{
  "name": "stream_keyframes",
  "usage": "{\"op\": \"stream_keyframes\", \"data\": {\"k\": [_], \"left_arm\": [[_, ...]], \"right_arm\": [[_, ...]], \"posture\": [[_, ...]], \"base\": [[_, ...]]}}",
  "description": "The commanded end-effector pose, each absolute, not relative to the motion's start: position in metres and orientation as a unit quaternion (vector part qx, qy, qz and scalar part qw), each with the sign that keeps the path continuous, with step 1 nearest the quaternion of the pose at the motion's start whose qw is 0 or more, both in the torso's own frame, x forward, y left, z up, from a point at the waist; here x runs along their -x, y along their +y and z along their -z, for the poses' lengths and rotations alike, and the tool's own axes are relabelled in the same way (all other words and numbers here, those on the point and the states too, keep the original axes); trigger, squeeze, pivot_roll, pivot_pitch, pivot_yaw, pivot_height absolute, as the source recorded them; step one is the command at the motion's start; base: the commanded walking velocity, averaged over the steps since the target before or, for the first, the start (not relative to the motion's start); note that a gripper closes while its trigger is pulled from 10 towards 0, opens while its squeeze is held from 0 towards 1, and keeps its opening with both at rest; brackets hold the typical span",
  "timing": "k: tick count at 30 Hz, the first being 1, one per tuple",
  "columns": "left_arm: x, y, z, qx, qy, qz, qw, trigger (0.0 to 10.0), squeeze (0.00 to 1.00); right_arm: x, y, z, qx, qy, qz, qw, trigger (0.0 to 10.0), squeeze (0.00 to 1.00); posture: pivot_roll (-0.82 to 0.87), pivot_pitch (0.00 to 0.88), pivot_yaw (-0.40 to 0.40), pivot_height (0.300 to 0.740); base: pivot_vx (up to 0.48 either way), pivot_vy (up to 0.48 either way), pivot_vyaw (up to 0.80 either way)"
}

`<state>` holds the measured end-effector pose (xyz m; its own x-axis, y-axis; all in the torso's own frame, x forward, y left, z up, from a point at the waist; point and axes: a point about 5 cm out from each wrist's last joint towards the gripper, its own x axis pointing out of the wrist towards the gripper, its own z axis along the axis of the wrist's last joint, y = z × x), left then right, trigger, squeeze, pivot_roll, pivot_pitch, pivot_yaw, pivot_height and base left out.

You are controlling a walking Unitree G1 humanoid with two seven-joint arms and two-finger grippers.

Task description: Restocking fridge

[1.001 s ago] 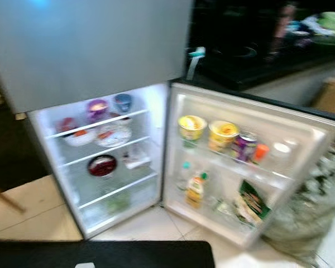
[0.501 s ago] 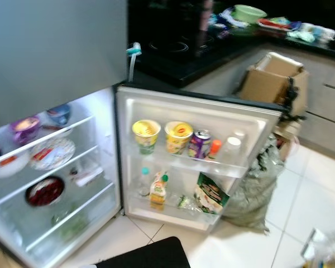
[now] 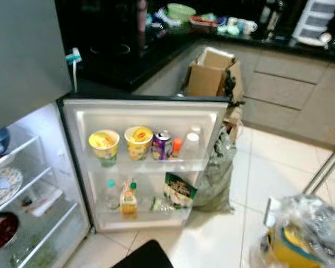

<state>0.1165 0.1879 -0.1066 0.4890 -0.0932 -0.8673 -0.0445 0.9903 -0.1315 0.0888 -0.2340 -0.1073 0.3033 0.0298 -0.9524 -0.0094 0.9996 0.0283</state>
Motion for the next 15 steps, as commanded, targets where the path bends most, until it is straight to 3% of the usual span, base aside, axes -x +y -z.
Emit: {"op": "stream_keyframes", "data": {"k": [1,8,10,15], "left_arm": [[-0.1191,0.1899,0.1055,0.068,0.503,0.017,0.861,10.0,0.0],[-0.1191,0.1917,0.1052,0.069,0.504,0.019,0.861,10.0,0.0],[-0.1189,0.1917,0.1053,0.069,0.504,0.02,0.861,10.0,0.0],[-0.1178,0.189,0.1059,0.067,0.509,0.037,0.857,10.0,0.0]], "right_arm": [[-0.0876,-0.2365,0.107,-0.005,0.591,-0.009,0.807,10.0,0.0],[-0.0895,-0.2368,0.1063,-0.011,0.584,-0.006,0.812,10.0,0.0],[-0.0912,-0.2367,0.1058,-0.015,0.579,-0.005,0.815,10.0,0.0],[-0.093,-0.2358,0.1054,-0.017,0.575,-0.009,0.818,10.0,0.0]], "posture": [[-0.07,0.0,-0.006,0.74],[-0.07,0.001,-0.003,0.74],[-0.07,0.0,-0.003,0.74],[-0.07,0.0,-0.003,0.74]], "base": [[0.0,0.0,-0.79],[0.0,0.0,-0.78],[0.0,0.0,0.0],[0.0,-0.43,0.0]]}}
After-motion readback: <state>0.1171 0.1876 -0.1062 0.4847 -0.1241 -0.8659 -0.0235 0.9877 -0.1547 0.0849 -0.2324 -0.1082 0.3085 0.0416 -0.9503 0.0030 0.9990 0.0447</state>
